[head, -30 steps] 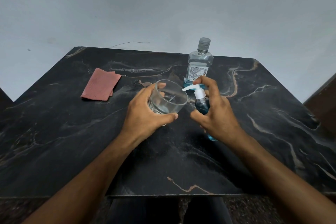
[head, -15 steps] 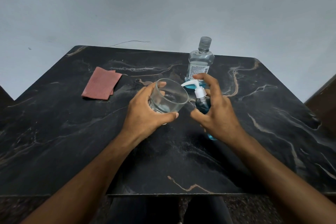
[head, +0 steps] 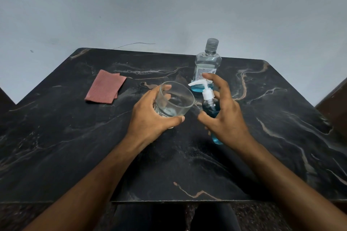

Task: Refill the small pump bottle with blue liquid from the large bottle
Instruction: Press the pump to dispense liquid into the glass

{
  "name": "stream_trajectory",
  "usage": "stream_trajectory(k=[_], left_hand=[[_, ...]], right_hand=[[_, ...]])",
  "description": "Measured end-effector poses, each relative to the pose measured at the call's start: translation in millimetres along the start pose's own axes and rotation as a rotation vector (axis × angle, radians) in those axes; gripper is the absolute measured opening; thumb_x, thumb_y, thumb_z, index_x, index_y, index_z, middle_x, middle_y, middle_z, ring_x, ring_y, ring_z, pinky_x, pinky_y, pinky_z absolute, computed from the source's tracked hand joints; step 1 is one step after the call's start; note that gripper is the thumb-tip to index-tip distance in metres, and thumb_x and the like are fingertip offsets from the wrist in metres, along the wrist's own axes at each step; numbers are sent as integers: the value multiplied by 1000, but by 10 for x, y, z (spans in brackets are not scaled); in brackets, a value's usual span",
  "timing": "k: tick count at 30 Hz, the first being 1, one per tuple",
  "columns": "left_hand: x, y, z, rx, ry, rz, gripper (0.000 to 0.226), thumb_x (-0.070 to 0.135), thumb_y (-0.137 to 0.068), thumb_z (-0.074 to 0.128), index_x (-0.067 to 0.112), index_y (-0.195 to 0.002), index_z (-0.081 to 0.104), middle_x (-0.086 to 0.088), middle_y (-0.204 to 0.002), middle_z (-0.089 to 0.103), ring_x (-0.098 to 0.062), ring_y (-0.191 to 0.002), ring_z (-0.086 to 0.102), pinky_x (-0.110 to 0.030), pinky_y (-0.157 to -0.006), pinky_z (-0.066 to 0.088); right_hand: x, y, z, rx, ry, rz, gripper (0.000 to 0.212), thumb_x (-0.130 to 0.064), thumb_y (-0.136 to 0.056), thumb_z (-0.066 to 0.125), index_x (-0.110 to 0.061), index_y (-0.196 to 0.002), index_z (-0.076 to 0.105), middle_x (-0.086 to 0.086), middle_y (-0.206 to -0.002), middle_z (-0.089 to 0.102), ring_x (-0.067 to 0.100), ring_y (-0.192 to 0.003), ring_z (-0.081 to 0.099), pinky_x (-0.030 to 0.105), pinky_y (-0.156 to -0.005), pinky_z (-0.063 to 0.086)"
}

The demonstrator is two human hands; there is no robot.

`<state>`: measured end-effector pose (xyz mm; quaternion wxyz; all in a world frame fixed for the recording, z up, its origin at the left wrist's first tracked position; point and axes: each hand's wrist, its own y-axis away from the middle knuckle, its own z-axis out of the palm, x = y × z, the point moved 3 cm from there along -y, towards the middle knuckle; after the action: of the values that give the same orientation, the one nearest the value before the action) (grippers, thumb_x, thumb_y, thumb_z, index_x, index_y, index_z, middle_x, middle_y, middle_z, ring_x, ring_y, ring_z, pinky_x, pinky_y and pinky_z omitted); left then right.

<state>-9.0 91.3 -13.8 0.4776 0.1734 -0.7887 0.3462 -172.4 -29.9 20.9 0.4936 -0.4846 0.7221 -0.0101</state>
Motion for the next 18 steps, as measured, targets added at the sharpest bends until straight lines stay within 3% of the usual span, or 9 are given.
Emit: stream_trajectory(k=[4, 11, 18], left_hand=[[-3, 6, -2, 17, 20, -18, 81, 22, -58, 97, 33, -130, 63, 15, -113, 71, 9, -106, 64, -6, -83, 48], [-14, 10, -11, 18, 35, -37, 80, 22, -59, 97, 34, -130, 62, 16, -114, 72, 4, -109, 66, -11, -87, 51], [33, 18, -3, 25, 56, -56, 80, 38, -52, 90, 34, -128, 62, 18, -110, 72, 8, -105, 66, -10, -85, 51]], right_hand=[[-14, 12, -7, 3, -146, 54, 90, 4, -81, 64, -51, -144, 31, 5, -88, 66, 28, -48, 63, 41, -42, 57], [-24, 45, 17, 5, -208, 60, 88, 2, -86, 67, -52, -145, 30, -3, -101, 68, 18, -60, 68, 27, -56, 58], [-61, 70, 25, 5, -241, 59, 89, -3, -91, 67, -54, -149, 23, -3, -116, 67, 30, -64, 70, 32, -60, 61]])
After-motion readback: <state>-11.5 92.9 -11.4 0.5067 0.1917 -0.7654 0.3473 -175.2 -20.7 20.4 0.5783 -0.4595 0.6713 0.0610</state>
